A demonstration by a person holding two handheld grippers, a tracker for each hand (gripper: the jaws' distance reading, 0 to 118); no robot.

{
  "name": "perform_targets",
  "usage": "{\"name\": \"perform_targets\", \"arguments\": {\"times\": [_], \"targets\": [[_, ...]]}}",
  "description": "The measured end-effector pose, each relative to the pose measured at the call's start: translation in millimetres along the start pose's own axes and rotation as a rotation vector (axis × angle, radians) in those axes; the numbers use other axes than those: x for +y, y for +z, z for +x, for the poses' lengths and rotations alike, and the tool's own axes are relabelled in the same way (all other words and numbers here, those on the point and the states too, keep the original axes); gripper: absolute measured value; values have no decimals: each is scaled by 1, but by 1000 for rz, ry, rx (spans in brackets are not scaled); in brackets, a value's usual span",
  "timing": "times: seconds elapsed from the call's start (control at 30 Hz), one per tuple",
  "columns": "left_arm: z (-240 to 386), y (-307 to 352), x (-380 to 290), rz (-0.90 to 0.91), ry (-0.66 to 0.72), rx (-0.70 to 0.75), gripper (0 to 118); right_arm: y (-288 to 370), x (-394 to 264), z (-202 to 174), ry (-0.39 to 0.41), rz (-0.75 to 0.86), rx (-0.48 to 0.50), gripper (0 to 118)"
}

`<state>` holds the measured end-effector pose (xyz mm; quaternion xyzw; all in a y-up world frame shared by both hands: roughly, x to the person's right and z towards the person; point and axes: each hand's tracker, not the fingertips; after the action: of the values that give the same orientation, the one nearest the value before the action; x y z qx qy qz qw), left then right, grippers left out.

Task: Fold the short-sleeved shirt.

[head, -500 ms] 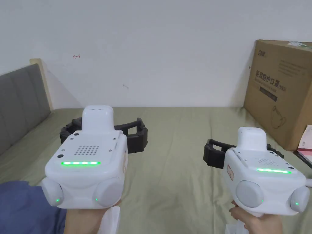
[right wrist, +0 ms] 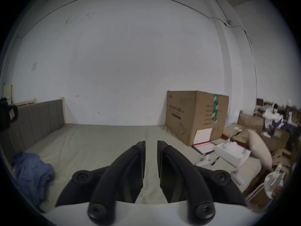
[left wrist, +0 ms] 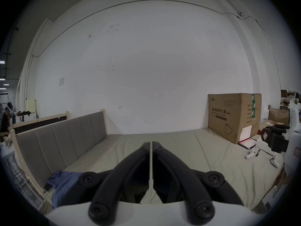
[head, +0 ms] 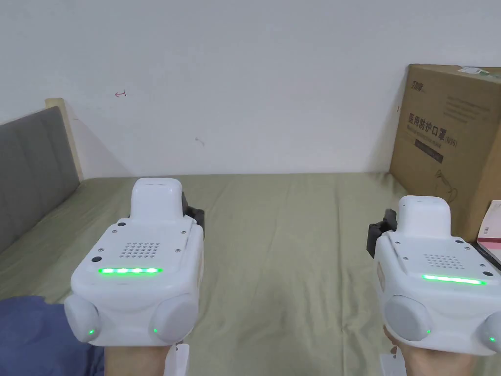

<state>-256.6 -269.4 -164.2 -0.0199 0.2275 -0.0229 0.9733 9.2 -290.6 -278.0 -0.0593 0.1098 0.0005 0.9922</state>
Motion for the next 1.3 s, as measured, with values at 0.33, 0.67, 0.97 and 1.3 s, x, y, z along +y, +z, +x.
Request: {"name": "perform_targets", "arguments": {"times": [0.33,0.67,0.97,1.3], "targets": [[-4,-6,-7,-47,52,-89,0,13,6,-10,72,28,-19,0],[-29,2,-3,-41,59,-19,0,14,22,-36,71,36,97,0],[-111,50,8,-48,37,301,0,4,19,-139,73,16,439,0],[-188,76,-1,-97,65,472,0,10,6,-216,108,-29,630,0]]}}
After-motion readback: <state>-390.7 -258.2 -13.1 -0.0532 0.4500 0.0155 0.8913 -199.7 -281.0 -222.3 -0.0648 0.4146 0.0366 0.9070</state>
